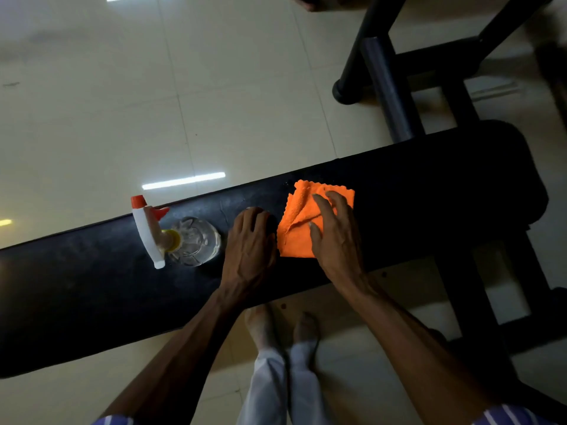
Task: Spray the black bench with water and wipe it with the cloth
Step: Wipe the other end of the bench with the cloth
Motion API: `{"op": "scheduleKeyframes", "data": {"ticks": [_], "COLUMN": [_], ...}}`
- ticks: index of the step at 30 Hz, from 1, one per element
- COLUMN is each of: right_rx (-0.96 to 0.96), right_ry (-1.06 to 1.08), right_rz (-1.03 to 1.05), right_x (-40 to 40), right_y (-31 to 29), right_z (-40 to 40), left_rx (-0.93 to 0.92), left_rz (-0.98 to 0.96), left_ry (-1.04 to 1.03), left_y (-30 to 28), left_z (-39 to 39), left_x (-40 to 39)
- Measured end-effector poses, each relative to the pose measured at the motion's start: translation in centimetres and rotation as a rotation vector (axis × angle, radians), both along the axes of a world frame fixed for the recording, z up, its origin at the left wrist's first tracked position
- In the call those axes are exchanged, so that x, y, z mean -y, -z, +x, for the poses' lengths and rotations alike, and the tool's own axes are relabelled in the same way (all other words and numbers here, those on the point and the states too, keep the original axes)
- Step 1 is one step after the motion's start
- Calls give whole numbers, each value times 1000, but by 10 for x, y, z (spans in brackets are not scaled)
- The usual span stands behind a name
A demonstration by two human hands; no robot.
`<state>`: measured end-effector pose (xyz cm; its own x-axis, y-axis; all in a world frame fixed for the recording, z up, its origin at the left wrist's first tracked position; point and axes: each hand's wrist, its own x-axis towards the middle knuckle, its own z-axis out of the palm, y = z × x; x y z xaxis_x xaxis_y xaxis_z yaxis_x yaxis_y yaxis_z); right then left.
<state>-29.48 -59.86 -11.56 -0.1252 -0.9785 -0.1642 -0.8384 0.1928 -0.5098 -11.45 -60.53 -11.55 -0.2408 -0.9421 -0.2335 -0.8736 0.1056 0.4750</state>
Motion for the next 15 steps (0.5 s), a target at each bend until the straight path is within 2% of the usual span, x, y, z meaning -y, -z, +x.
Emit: {"op": "scheduleKeyframes", "data": {"ticks": [4, 8, 10, 13, 15], "right_rx": [49, -125, -47, 181, 244], "right_ry": [232, 124, 86, 94, 31], "right_rz": [-1, 143, 125, -3, -51], "right_x": [14, 25, 26, 29, 28], "right_y": [-13, -15, -15, -18, -19], "right_z": [-6, -3, 2, 9, 14], "left_rx": [-24, -28, -40, -66, -66], "left_rz": [17, 31, 24, 18, 18], "left_ry": [-22, -34, -40, -61, -42], "left_y": [-3, -2, -2, -1, 1], "left_z": [1, 5, 7, 8, 8], "left_x": [5, 14, 17, 18, 18]}}
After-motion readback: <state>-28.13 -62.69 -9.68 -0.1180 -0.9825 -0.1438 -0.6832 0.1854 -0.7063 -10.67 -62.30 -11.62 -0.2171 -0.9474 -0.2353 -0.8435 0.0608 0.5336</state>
